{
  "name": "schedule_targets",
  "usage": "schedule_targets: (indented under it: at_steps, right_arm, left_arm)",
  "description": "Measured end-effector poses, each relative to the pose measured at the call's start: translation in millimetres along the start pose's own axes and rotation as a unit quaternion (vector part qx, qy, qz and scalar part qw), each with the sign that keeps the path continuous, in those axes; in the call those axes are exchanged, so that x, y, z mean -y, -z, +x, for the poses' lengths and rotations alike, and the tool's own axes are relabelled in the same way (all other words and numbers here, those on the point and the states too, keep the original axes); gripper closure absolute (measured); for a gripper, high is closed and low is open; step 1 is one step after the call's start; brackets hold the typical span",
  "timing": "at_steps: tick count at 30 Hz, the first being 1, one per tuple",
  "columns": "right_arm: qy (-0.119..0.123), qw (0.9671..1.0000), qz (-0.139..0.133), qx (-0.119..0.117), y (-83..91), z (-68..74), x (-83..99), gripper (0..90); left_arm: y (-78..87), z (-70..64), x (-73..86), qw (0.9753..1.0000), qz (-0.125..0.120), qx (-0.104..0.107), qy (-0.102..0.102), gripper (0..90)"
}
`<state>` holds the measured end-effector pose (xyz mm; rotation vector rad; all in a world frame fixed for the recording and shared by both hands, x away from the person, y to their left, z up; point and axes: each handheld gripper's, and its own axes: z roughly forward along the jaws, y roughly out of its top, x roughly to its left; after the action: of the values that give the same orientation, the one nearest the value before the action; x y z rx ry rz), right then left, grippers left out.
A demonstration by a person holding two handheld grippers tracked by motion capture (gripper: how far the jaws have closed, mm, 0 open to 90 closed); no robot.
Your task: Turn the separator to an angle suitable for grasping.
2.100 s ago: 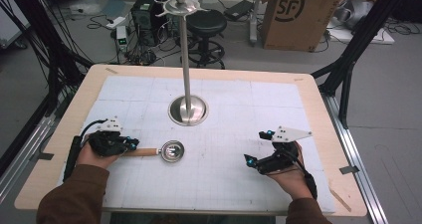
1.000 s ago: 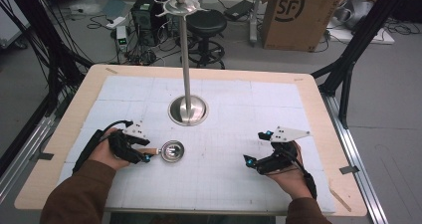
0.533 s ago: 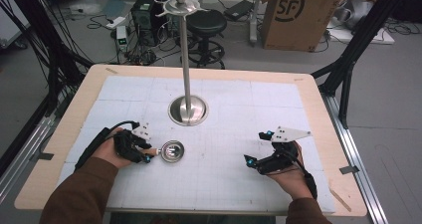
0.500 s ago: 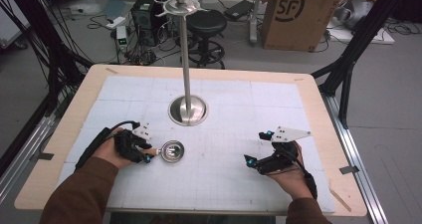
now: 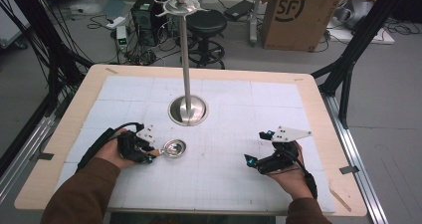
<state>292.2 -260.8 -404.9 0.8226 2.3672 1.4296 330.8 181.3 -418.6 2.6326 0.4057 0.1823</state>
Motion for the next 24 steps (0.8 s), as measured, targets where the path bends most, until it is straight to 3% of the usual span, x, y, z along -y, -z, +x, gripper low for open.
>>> schedule_targets:
  at_steps: [6,24]
  right_arm:
    - [-0.001,1.0,0.0,-0.001,-0.2,-0.2,0.1,0.4]
    - [0.0,1.0,0.0,-0.003,-1.5,-0.4,0.0,0.4]
  left_arm:
    - [-6.8,-3.9,-15.5,1.0,0.005,0.002,-0.007,68.4]
    - [-41.5,-23.3,-88.8,0.9978,0.002,0.026,-0.061,68.4]
